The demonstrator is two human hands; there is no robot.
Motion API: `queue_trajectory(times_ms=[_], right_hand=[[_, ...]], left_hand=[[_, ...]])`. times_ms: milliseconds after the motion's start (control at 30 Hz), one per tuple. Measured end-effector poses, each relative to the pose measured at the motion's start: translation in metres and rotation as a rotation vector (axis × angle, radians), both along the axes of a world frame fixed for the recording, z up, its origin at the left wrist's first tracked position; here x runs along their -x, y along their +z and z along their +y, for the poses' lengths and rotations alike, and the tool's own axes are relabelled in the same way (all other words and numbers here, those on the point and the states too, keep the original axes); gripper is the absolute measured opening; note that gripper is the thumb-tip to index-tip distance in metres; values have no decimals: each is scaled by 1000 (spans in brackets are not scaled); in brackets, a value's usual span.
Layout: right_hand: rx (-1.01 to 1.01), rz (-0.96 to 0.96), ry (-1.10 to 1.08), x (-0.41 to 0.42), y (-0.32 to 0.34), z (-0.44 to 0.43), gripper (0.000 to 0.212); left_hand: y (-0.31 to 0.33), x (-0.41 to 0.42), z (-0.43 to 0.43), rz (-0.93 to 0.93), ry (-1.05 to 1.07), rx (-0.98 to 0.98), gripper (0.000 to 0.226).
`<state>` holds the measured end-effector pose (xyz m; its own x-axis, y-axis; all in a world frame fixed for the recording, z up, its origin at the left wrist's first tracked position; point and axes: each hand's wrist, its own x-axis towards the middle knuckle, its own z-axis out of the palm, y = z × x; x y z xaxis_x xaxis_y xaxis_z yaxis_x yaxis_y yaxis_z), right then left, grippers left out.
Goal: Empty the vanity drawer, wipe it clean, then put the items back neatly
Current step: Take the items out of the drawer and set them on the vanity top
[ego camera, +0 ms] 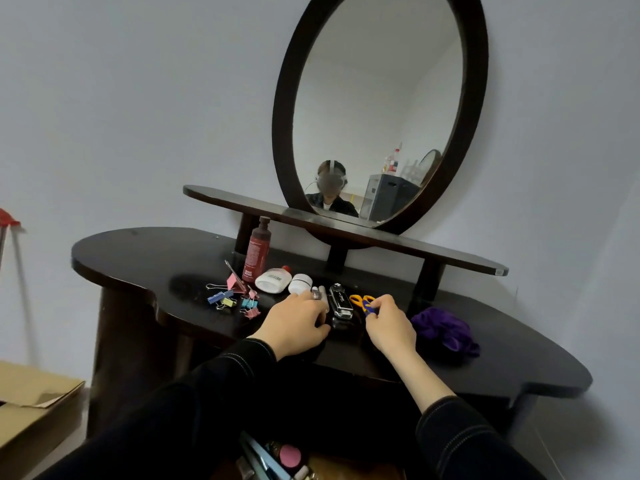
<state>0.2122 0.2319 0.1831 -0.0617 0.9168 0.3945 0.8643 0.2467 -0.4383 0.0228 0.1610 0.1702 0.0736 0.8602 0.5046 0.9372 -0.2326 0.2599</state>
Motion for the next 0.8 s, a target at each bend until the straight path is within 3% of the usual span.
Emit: queue_trajectory(times_ms=[300, 467, 800], right_hand=[[-25, -240, 20, 15, -2, 5, 32], [-8, -183, -72, 13, 0, 3, 20], [-67, -204, -9, 15, -3, 6, 10]], left_hand=[[-2, 0, 3, 4, 4, -39, 23], [-1, -1, 1, 12, 11, -29, 22], [0, 0, 0, 18, 39, -9, 22]])
